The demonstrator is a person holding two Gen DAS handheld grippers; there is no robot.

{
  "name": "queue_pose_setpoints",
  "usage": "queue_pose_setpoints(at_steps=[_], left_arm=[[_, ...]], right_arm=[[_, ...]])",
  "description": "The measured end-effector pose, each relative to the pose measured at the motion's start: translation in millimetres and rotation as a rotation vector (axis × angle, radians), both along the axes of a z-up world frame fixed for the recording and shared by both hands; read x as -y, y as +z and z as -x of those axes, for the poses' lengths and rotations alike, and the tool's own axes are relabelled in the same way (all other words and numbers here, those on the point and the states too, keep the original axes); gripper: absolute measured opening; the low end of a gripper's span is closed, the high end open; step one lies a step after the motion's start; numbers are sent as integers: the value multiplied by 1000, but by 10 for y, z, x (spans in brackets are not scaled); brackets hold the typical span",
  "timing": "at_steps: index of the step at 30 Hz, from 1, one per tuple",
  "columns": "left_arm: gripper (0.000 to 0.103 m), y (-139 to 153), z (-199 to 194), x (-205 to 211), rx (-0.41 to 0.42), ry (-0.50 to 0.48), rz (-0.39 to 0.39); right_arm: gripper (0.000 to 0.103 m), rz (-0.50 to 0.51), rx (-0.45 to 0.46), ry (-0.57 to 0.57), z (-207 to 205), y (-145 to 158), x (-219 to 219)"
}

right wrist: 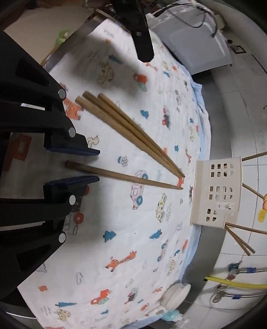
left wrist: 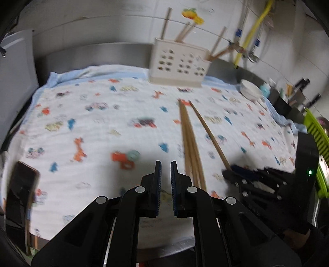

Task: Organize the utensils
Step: 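Move both grippers back down to the remaining chopsticks on the blanket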

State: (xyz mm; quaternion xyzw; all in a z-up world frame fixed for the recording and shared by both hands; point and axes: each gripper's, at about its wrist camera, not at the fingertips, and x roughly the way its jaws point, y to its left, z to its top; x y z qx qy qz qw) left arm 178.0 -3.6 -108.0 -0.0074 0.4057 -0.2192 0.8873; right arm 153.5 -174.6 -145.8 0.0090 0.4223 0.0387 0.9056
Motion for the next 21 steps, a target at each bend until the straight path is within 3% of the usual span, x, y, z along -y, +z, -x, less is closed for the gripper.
queue_pose_setpoints(at_steps=[3,9,21], left_arm=[[9,-113,34,145,-25,-44,-15],[9,-283,-9,305,-84,-76,-7],[10,-441,-119,398,-121,-54,-14]], right_arm=[[9,-8,-2,-7,-3,-2,45],[8,-32,-3,-29,19,4,178],[7,-49,0,-28,58,-9,222]])
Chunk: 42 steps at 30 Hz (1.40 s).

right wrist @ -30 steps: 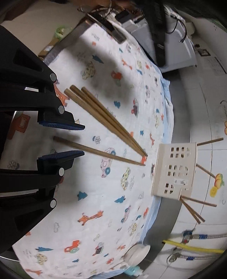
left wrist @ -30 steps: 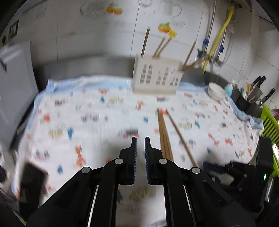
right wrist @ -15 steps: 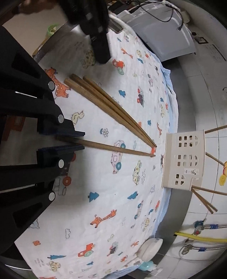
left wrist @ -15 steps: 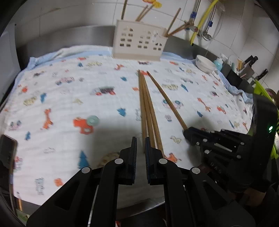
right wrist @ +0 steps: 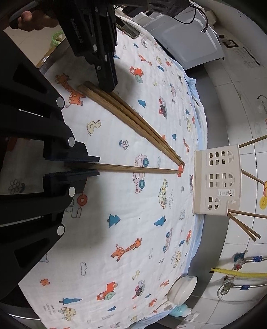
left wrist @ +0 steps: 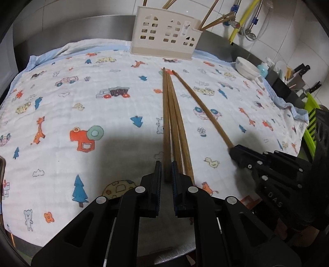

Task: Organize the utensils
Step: 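Move both grippers back down to the remaining chopsticks on the blanket, then close the right gripper on a chopstick while the left gripper grasps another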

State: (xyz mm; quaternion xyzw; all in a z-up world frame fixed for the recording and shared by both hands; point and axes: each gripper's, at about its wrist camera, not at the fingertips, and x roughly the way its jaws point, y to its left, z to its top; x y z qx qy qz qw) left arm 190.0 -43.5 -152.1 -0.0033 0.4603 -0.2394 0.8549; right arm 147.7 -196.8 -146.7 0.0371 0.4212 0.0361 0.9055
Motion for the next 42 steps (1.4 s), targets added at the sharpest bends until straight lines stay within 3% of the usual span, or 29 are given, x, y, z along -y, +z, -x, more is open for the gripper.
queue_pose_setpoints(at_steps=[15,18,23,27,31,34,38,42], left_arm=[[7,10,-64,182,63,26,-97],[6,54,-74,152,59,22,-83],[6,315,-60,43,106,16,-35],[6,621,-102,-79,145,14,53],[6,894,-203,-149,187,-1,129],[6,1002,-272,-148,210,-8,140],[6,1091,-309,-129,239,-12,125],[6,1103,-294,-97,261,-20,106]], right_arm=[[7,-16,14,-2,9,-3,19],[7,-20,24,-1,30,39,43],[7,-6,108,1,116,345,113],[7,7,216,17,130,752,175],[7,19,308,55,15,1179,216],[7,27,336,70,-131,1374,227],[8,-15,280,74,-227,1295,295],[8,-19,185,55,-150,881,306]])
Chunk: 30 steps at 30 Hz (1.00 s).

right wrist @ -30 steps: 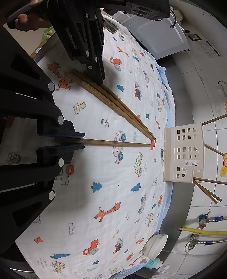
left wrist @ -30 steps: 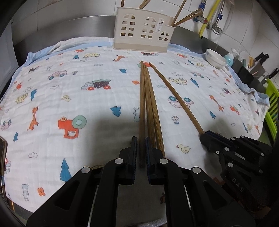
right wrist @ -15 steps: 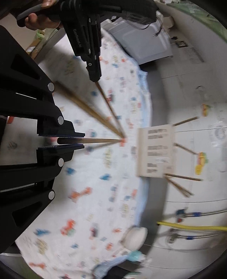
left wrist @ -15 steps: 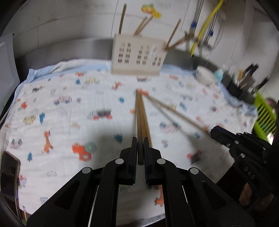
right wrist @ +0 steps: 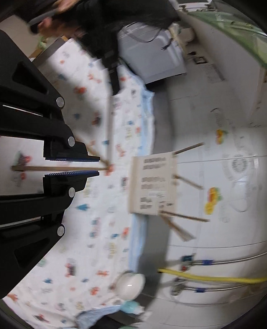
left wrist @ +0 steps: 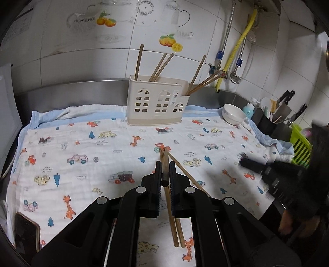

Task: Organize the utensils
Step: 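Close the right gripper on a chopstick while the left gripper grasps another, then lift both held chopsticks and carry them toward the white holder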

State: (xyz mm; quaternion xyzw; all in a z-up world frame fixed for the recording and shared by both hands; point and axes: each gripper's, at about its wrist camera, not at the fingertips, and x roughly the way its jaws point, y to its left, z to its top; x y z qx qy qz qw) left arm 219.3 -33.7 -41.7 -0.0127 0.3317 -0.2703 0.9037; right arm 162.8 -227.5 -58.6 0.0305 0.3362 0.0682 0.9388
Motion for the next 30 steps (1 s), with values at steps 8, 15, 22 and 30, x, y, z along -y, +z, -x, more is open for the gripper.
queue_pose_setpoints(at_steps=[8,15,22,30], left_arm=[[6,-32,13,41,3,-12,-15],[6,-3,0,58,15,-7,-31],[6,21,0,74,34,-10,-50],[6,128,6,31,67,-8,-44]], right_arm=[[8,-20,-164,-24,86,-756,12],[9,-7,-154,-28,119,-880,-54],[7,24,-135,-33,140,-828,-64],[7,50,69,-21,233,12,61]])
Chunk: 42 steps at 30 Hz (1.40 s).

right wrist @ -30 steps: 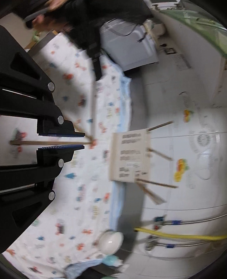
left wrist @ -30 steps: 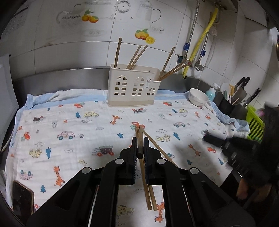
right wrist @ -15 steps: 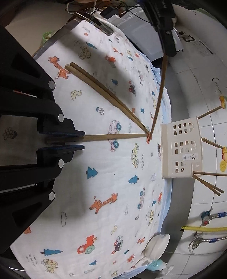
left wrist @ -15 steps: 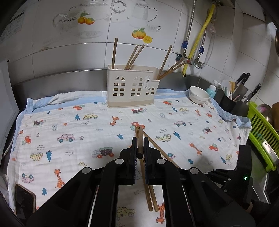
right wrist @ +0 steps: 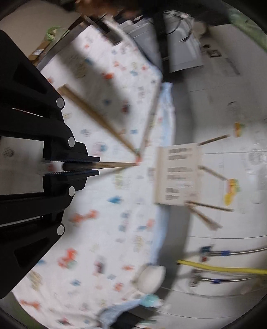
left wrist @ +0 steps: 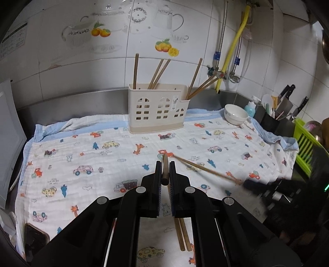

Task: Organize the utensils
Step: 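Lift both held chopsticks and carry them toward the white holder, then insert both chopsticks into the white holder and open both grippers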

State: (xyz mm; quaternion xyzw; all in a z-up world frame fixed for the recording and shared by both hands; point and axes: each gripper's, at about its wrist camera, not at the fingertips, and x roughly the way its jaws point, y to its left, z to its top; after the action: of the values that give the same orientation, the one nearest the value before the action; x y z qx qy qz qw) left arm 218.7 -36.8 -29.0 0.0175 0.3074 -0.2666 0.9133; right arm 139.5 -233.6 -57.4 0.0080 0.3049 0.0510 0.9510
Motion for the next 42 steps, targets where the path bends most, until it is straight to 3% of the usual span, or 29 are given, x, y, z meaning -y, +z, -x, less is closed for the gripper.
queue_pose_setpoints(at_steps=[5,15,27,34,42], left_arm=[[6,84,-11,18,12,-17,5],[6,309,-216,100,51,-55,-19],[6,571,-624,381,86,-99,-49],[6,797,-808,498,139,-90,-74],[6,1174,-1025,626,215,-87,-72]], right_arm=[[6,-36,93,57,-199,569,77],[6,-20,46,150,-971,1043,75],[6,9,174,70,-1691,1857,426],[6,34,197,-9,-2206,1982,565],[6,63,251,-19,-2383,2049,577]])
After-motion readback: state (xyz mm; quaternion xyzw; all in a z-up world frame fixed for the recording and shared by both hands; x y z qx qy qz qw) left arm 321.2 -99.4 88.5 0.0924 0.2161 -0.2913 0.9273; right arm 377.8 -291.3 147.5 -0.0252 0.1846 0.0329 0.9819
